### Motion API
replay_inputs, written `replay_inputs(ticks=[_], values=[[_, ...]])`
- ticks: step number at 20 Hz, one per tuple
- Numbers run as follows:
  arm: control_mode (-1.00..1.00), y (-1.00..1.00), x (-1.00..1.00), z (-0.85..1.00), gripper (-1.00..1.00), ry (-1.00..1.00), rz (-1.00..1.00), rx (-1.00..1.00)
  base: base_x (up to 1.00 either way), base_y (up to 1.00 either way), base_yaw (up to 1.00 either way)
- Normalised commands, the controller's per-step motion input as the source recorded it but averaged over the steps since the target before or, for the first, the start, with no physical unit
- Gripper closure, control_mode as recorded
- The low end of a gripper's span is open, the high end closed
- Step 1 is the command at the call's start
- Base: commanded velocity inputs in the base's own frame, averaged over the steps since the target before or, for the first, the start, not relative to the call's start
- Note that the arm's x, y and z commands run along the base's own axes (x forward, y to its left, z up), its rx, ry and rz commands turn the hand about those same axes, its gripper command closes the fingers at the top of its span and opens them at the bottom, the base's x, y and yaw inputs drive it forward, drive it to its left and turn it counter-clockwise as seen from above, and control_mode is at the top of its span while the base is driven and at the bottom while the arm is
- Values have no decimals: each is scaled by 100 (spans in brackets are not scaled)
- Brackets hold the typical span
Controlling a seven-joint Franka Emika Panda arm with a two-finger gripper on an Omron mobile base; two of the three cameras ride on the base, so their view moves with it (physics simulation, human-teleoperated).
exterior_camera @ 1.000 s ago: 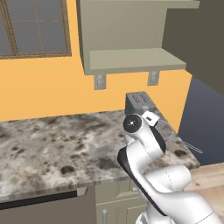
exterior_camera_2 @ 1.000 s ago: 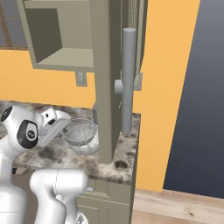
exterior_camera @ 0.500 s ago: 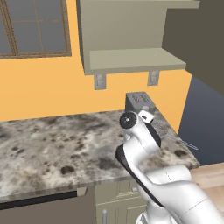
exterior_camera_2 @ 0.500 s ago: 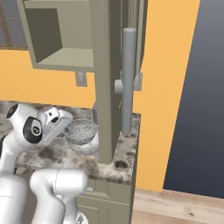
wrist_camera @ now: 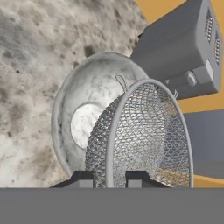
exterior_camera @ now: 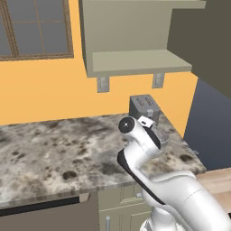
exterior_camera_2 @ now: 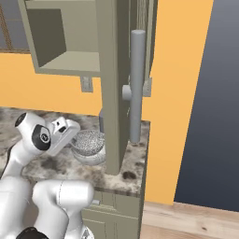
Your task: Open the cabinet and setup a tea strainer by placing it in the bowl upright.
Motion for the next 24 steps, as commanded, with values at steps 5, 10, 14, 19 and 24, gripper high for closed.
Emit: replay_inputs(ticks=[5,10,14,19,24], values=[[-100,0,18,-23,100,3,0,0,0,0,0],[-100,0,21,-12,100,10,0,0,0,0,0],[-100,2,14,-3,100,6,0,0,0,0,0],[-100,8,9,0,100,0,0,0,0,0,0],[-100,5,9,-1,100,-1,0,0,0,0,0]])
